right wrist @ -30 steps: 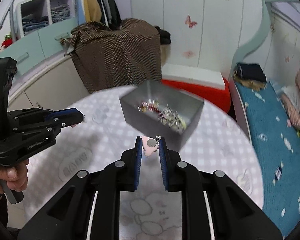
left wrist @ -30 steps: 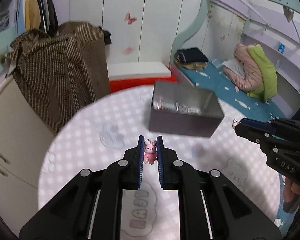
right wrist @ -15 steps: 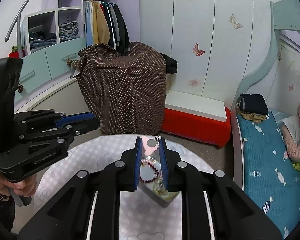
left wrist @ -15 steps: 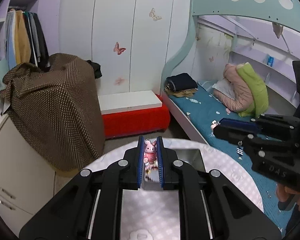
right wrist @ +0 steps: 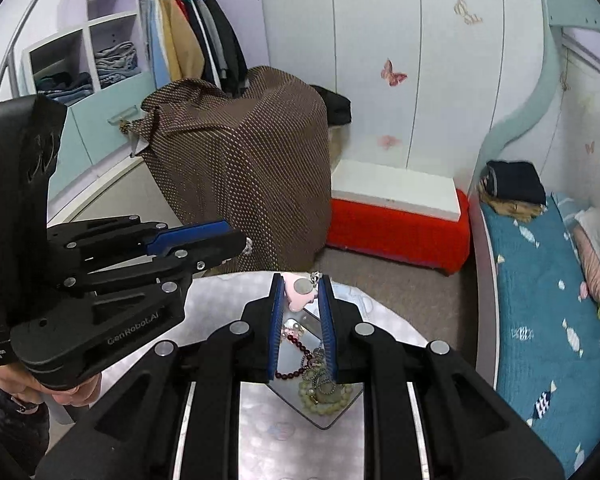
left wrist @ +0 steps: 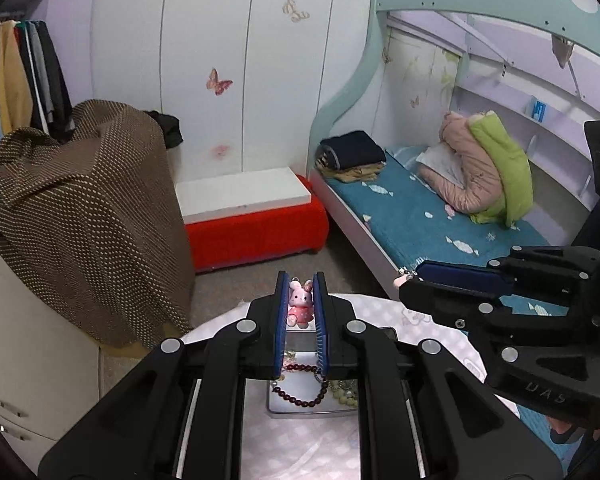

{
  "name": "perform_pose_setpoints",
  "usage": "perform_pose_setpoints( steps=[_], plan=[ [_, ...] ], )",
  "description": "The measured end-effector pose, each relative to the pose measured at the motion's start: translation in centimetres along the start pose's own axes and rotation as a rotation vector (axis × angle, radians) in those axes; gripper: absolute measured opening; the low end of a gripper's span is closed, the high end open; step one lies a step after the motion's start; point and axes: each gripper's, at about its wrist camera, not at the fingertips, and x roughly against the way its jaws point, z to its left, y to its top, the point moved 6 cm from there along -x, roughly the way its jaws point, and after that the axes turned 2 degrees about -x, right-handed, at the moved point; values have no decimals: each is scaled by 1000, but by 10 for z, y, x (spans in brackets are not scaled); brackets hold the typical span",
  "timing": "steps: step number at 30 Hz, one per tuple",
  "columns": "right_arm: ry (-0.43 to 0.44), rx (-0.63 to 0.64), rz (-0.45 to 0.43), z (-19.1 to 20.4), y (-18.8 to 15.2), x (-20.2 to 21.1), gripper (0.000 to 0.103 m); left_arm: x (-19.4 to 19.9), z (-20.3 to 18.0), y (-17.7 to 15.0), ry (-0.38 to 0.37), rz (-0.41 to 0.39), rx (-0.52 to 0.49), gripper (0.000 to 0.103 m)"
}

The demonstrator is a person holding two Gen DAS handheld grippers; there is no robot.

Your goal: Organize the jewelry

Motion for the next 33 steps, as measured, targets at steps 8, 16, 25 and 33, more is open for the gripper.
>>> perform_pose_setpoints(
  steps=[8,16,25,33],
  plan=[
    [2,-37,57,-14,-10,-21,16,-36,1,-8,-12,77,13,13],
    [11,-95,84,-26,-18,-30,45,-35,14,-9,74,55,17,76],
    [-58,-215,32,-50,-25,-14,95,-2,33,-9,180,-16,36,98],
    [-40,-230,5,-44,-29,5,95,32,27,-16,194,-53,34,98]
  ],
)
